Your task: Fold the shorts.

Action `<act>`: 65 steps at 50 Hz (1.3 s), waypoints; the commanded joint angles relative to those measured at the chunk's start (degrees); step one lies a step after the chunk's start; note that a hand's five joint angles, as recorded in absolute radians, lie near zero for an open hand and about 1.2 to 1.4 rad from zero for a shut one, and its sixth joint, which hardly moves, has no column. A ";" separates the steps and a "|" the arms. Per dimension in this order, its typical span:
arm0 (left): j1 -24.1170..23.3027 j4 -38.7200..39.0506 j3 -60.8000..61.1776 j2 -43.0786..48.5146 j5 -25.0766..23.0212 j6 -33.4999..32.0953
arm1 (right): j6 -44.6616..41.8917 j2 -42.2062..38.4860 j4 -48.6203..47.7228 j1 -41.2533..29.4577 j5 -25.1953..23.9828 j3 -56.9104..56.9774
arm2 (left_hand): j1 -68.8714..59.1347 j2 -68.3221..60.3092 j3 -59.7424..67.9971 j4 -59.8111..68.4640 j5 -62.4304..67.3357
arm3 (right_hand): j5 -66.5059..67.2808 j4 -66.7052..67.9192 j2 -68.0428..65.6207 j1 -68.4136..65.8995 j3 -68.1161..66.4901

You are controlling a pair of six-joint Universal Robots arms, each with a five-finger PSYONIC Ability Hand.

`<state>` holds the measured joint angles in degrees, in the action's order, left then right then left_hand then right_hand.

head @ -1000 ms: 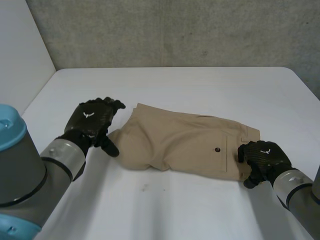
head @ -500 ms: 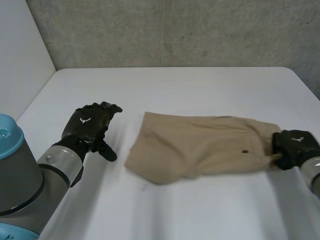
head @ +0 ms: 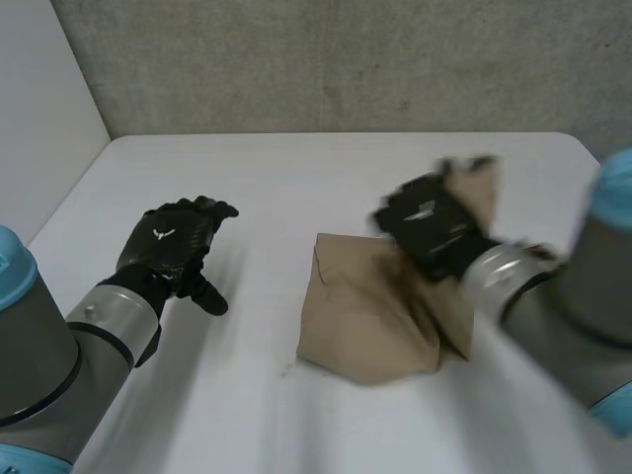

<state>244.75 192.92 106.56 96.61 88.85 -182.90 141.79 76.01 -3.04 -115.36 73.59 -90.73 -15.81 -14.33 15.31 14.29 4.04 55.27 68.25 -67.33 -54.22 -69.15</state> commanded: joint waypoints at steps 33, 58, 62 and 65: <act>-19.04 -8.78 -32.28 25.99 8.35 8.53 | 36.20 -4.90 2.95 3.30 0.58 4.42 | 1.22 -0.26 -0.72 0.30 0.55 | -55.27 -58.25 57.33 44.22 59.15; -21.33 -11.42 -25.53 31.19 23.21 7.56 | 16.86 -19.50 4.36 3.48 1.47 4.86 | 2.06 0.58 -1.57 -0.54 -0.30 | -55.27 -58.25 57.33 44.22 59.15; -21.77 -11.42 -24.38 30.57 23.21 7.38 | 13.87 -18.97 4.00 3.74 2.43 3.63 | 2.06 0.58 -1.57 -0.54 -0.30 | -55.27 -58.25 57.33 44.22 59.15; -21.59 -11.42 -23.94 30.48 23.21 7.03 | 12.64 -17.92 3.57 3.83 3.40 2.93 | 2.06 0.58 -1.57 -0.54 -0.30 | -55.27 -58.25 57.33 44.22 59.15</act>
<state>223.24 181.45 81.52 127.69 112.08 -175.42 157.22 56.80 1.14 -111.81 75.49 -86.39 -12.41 -14.33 15.31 14.29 3.82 4.06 13.67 -11.93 -8.73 -12.63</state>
